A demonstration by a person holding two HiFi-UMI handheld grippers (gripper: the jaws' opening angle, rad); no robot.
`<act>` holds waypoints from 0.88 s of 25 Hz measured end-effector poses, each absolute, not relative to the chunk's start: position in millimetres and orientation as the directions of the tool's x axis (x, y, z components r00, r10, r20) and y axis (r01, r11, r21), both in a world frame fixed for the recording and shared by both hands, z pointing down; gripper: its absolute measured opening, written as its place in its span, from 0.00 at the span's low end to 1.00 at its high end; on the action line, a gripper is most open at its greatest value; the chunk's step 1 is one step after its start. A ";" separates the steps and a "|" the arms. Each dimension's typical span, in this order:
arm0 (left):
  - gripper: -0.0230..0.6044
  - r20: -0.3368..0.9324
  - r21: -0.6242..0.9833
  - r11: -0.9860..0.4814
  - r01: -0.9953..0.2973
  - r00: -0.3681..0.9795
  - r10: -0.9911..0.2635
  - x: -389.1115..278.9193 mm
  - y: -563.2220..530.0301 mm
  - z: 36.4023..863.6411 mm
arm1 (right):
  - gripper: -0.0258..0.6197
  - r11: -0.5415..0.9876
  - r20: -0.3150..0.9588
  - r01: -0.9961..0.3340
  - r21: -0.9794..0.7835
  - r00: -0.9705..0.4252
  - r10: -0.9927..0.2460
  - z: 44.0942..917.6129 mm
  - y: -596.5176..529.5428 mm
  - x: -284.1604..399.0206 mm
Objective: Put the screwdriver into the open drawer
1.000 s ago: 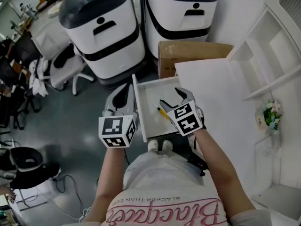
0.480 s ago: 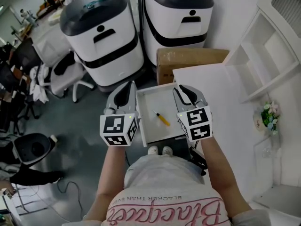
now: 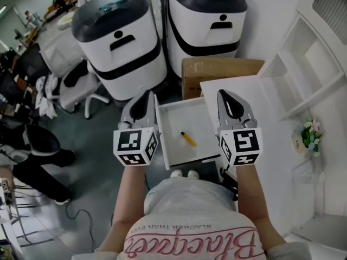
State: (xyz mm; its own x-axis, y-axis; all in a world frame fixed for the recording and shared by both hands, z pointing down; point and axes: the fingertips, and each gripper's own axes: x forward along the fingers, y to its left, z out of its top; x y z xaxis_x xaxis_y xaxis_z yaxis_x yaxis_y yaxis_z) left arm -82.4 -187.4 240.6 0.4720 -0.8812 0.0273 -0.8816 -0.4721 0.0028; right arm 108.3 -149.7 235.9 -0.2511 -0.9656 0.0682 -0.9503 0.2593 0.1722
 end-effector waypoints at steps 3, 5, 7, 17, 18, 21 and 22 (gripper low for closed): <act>0.07 0.015 0.009 -0.463 -0.886 0.464 -0.886 -87.3 -190.0 237.2 | 0.04 0.235 0.034 -0.955 0.180 -0.233 -0.972 226.0 -146.2 114.3; 0.07 0.010 0.010 -0.460 -0.888 0.460 -0.888 -89.3 -190.5 235.7 | 0.04 0.227 0.017 -0.957 0.179 -0.228 -0.973 222.1 -143.0 116.5; 0.07 0.001 0.008 -0.460 -0.888 0.460 -0.888 -89.9 -190.7 233.3 | 0.04 0.223 0.008 -0.957 0.183 -0.226 -0.974 220.2 -141.4 118.1; 0.07 -0.032 -0.006 -0.459 -0.888 0.459 -0.888 -90.7 -193.0 223.2 | 0.04 0.198 -0.004 -0.961 0.192 -0.203 -0.979 215.9 -142.4 125.3; 0.07 -0.034 -0.006 -0.460 -0.888 0.459 -0.888 -90.5 -193.1 222.9 | 0.04 0.197 -0.005 -0.961 0.192 -0.202 -0.979 215.8 -142.3 125.9; 0.07 -0.038 -0.008 -0.461 -0.888 0.461 -0.887 -90.3 -193.3 221.8 | 0.04 0.195 -0.002 -0.961 0.195 -0.199 -0.980 216.2 -142.4 126.5; 0.07 -0.039 -0.008 -0.461 -0.887 0.461 -0.886 -90.3 -193.4 221.6 | 0.04 0.194 -0.001 -0.961 0.196 -0.198 -0.980 216.5 -142.6 126.6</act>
